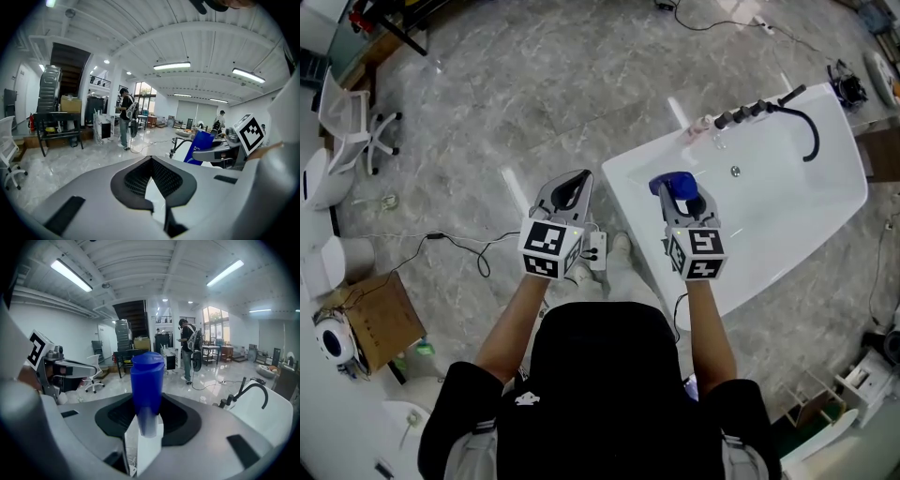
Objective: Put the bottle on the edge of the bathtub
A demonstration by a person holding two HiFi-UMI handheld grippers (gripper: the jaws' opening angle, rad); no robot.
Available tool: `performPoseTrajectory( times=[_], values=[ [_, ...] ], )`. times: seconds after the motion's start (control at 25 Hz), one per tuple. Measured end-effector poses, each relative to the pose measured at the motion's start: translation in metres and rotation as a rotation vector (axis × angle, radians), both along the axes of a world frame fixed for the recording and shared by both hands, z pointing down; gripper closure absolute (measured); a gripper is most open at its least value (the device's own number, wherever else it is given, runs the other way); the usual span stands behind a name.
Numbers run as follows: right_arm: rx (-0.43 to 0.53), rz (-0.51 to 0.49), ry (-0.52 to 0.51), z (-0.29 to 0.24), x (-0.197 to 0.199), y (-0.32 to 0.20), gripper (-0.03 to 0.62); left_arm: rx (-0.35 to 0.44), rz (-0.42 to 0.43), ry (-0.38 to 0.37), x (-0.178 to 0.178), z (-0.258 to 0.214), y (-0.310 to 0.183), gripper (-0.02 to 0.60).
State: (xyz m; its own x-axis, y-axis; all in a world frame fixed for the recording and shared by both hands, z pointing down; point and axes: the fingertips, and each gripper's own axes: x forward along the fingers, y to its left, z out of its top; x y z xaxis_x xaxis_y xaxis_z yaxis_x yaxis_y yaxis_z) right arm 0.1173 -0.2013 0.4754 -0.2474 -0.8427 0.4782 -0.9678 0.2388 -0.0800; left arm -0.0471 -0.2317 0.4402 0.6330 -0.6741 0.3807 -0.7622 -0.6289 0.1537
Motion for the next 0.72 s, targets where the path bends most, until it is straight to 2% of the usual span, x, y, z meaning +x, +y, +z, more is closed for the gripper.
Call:
performPoseTrajectory(
  times=[0.44, 0.72],
  values=[
    [-0.097, -0.030, -0.022, 0.059, 0.035, -0.038, 0.434, -0.097, -0.014, -0.032, 0.043, 0.054, -0.034, 0.569],
    [-0.144, -0.032, -0.033, 0.099, 0.051, -0.057, 0.434, -0.155, -0.020, -0.054, 0.053, 0.092, -0.044, 0.569]
  ],
)
